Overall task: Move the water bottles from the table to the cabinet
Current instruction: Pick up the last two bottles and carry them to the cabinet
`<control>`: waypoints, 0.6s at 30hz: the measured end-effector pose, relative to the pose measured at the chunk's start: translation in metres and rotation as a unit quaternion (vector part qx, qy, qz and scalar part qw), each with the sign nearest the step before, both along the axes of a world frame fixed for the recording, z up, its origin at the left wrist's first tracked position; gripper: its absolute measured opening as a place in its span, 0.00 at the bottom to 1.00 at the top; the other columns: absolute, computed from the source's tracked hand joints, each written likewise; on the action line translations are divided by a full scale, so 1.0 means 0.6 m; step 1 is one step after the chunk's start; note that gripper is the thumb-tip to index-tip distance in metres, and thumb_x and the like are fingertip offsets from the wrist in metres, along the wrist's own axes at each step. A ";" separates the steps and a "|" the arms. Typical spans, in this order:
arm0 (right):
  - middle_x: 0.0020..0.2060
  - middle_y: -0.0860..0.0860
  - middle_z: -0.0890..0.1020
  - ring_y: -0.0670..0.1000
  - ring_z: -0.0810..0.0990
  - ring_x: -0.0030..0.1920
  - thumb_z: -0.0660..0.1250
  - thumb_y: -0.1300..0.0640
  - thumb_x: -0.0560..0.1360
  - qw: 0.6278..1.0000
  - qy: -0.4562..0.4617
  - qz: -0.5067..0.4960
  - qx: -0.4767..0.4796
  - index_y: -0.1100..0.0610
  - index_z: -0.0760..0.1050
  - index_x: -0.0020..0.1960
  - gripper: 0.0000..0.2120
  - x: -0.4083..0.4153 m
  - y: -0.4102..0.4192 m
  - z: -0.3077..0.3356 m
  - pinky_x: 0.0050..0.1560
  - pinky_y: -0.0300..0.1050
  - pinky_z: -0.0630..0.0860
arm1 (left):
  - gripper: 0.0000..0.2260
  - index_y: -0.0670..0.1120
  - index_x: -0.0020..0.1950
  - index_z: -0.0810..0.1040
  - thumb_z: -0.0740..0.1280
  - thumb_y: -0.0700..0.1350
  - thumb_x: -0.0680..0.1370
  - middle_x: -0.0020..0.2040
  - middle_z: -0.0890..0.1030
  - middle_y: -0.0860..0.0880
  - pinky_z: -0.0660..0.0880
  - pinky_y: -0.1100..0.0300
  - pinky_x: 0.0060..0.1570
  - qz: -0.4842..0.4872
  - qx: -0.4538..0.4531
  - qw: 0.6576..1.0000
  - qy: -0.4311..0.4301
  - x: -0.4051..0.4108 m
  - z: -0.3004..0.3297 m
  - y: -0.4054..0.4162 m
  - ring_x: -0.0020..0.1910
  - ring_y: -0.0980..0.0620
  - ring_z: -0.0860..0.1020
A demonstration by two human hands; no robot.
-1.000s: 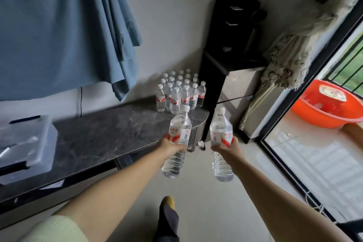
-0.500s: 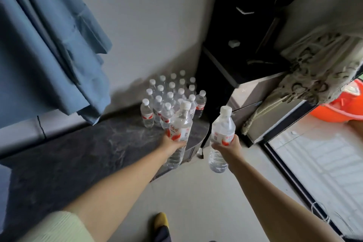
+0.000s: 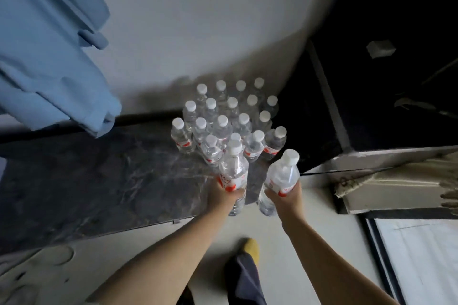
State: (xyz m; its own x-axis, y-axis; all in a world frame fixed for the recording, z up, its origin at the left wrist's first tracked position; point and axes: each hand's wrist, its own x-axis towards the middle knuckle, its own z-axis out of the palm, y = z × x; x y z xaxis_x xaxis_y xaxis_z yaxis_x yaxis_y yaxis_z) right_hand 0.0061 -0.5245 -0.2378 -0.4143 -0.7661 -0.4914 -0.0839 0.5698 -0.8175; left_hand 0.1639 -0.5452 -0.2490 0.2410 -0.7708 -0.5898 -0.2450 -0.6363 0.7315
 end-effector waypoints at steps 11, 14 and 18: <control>0.51 0.49 0.79 0.51 0.79 0.52 0.76 0.61 0.67 1.000 0.012 0.012 -0.018 0.48 0.67 0.56 0.25 -0.021 -0.140 -0.190 0.50 0.45 0.74 | 0.27 0.34 0.63 0.74 0.78 0.36 0.67 0.57 0.81 0.37 0.74 0.55 0.55 0.136 -0.150 0.975 -0.095 -0.139 -0.145 -0.085 0.57 0.41 0.79; 0.53 0.50 0.79 0.52 0.78 0.54 0.76 0.58 0.68 1.000 0.017 -0.006 -0.010 0.47 0.66 0.57 0.25 -0.017 -0.144 -0.221 0.53 0.46 0.72 | 0.27 0.34 0.65 0.71 0.76 0.35 0.69 0.60 0.79 0.38 0.72 0.56 0.59 0.163 -0.166 0.969 -0.077 -0.156 -0.169 -0.086 0.60 0.43 0.77; 0.53 0.45 0.79 0.49 0.78 0.54 0.76 0.55 0.69 1.000 0.017 0.010 -0.004 0.42 0.65 0.58 0.26 -0.019 -0.138 -0.248 0.53 0.45 0.72 | 0.27 0.31 0.64 0.70 0.75 0.32 0.69 0.60 0.78 0.36 0.71 0.55 0.60 0.161 -0.175 0.967 -0.095 -0.156 -0.203 -0.089 0.61 0.40 0.77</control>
State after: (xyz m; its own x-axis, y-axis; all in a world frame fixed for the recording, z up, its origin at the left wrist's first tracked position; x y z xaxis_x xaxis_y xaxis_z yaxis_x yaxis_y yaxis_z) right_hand -0.0055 -0.6072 -0.3868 -0.4149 -0.7780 -0.4718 -0.1235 0.5619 -0.8179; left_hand 0.0700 -0.5983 -0.3707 0.5803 -0.7817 -0.2283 -0.2271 -0.4245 0.8765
